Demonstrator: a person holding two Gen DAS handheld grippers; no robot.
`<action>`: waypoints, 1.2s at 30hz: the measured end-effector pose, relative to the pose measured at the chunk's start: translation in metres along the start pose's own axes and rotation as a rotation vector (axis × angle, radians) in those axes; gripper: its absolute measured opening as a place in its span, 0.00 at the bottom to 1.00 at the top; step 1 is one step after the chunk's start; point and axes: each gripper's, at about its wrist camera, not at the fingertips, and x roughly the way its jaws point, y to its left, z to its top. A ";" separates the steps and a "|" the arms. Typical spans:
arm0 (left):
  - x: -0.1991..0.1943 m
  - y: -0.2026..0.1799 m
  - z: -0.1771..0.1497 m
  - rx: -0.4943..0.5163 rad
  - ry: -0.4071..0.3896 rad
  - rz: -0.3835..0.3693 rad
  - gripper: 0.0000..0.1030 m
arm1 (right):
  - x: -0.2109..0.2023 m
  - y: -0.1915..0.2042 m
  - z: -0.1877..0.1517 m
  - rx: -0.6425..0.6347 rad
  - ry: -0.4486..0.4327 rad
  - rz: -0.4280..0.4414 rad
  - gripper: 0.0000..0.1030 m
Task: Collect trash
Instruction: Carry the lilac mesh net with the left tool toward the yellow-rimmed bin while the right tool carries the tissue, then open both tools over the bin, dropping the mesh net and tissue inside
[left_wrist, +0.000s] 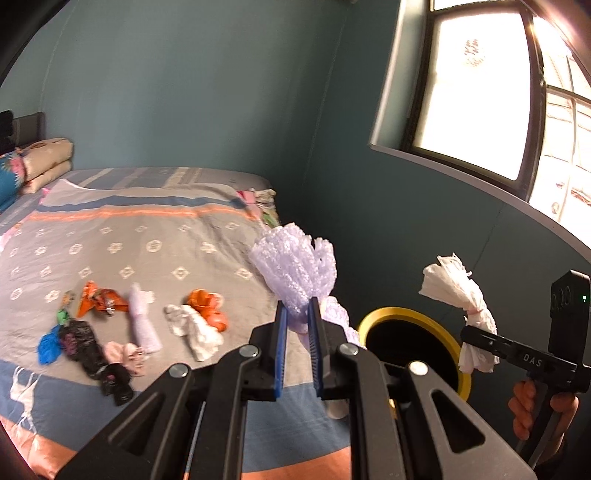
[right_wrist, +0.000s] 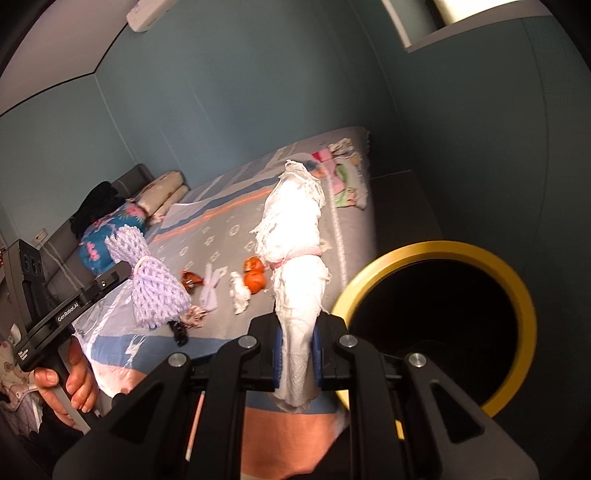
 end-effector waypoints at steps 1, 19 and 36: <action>0.006 -0.005 0.000 0.004 0.006 -0.009 0.10 | -0.002 -0.003 0.000 0.008 -0.003 -0.010 0.12; 0.109 -0.082 -0.019 0.035 0.153 -0.154 0.10 | 0.005 -0.078 0.006 0.155 -0.014 -0.155 0.12; 0.158 -0.122 -0.039 0.036 0.239 -0.225 0.40 | 0.028 -0.095 0.018 0.223 -0.035 -0.223 0.33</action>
